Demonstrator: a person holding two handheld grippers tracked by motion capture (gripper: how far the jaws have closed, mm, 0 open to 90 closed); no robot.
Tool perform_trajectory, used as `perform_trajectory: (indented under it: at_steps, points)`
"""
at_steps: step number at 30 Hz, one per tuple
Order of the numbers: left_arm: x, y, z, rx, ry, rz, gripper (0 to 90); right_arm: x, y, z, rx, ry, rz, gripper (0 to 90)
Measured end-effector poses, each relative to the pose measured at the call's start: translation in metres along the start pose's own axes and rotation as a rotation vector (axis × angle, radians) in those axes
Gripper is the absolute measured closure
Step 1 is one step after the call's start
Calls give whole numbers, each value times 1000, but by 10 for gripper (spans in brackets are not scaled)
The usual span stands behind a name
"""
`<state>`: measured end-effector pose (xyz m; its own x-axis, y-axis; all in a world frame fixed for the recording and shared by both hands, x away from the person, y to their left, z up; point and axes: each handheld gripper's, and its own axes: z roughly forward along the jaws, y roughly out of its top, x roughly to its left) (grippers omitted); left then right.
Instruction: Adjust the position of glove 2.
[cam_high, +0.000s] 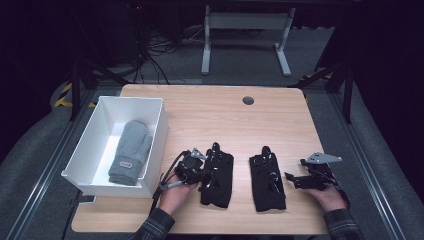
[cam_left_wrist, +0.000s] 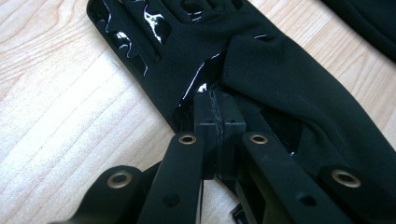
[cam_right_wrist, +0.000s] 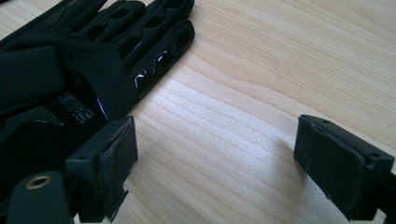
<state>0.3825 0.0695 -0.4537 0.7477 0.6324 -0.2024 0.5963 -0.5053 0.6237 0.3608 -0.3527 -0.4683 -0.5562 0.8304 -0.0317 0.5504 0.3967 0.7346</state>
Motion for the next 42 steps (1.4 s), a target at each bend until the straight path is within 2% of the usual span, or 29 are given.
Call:
perform_trajectory:
  at_steps: [6, 10, 15, 18, 19, 23, 27, 29, 31, 35, 37, 40, 42]
  points:
    - [7, 3, -4, -35, 40, -20, 743, 0, 0, 0, 0, 1, -1, 139]
    - [13, 4, -5, -37, 64, -30, 711, 0, 0, 0, 0, 1, -1, 139]
    - [17, 3, 2, -19, 64, -42, 710, 0, 0, 0, 0, 2, -2, 139]
    - [16, 2, 4, -18, 57, -53, 731, 0, 0, 0, -1, 2, -1, 139]
    - [17, 2, 4, -15, 41, -57, 747, 0, 0, 0, -1, 1, 0, 139]
    - [16, 2, 4, -12, 34, -56, 838, 1, 0, 0, 0, 5, -2, 135]
    - [16, 3, 3, -20, 22, -80, 882, 2, -1, -1, 1, 11, -6, 144]
    - [17, 3, 1, -25, 10, -89, 885, 3, 1, -4, 17, 23, -14, 222]
    - [18, 4, -1, -39, -7, -101, 887, 5, 3, -7, 18, 58, -23, 318]
    - [18, 6, -7, -60, -29, -112, 888, 11, 6, -14, -1, 143, -46, 619]
    - [18, 6, -8, -67, -41, -116, 888, 15, 8, -16, 13, 177, -58, 770]
    - [18, 6, -10, -78, -56, -125, 888, 23, 9, -15, 29, 220, -81, 885]
    - [18, 6, -11, -83, -64, -131, 888, 27, 9, -12, 49, 241, -93, 897]
